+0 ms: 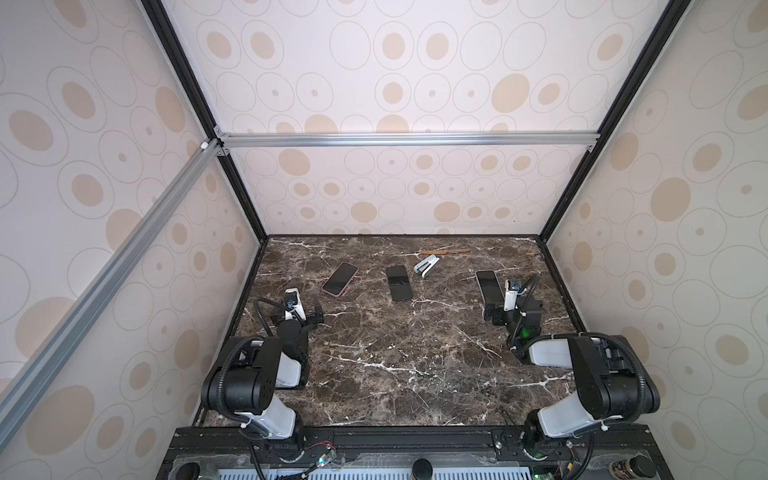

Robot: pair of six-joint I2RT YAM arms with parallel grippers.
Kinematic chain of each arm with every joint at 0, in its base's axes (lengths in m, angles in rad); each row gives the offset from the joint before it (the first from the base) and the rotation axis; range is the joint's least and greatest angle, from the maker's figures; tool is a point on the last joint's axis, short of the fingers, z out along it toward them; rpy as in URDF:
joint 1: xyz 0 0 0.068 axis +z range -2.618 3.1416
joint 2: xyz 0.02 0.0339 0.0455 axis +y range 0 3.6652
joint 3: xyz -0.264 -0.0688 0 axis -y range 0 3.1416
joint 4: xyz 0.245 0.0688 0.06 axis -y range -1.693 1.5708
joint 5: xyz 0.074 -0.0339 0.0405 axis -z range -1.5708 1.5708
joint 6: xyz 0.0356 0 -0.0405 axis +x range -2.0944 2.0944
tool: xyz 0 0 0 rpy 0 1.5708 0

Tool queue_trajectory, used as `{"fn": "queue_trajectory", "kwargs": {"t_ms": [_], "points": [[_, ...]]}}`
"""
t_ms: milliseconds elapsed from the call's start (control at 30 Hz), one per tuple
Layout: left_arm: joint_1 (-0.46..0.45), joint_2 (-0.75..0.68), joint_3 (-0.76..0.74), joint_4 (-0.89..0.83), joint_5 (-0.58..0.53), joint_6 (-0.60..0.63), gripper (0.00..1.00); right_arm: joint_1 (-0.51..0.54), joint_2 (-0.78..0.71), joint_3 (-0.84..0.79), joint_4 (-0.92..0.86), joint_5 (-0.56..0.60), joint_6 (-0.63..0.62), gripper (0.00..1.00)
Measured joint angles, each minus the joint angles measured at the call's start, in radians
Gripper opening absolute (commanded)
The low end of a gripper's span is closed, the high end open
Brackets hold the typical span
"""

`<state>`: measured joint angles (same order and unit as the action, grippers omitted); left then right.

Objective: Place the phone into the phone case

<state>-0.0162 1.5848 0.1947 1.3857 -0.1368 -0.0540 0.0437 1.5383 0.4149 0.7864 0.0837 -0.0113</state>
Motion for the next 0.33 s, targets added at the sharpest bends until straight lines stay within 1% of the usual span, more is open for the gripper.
{"fn": "queue_trajectory", "kwargs": {"t_ms": [333], "points": [[-0.003,0.000,0.006,-0.023,0.008,0.003,1.00,0.000,0.000,0.000,0.000,0.000,0.000,1.00]]}}
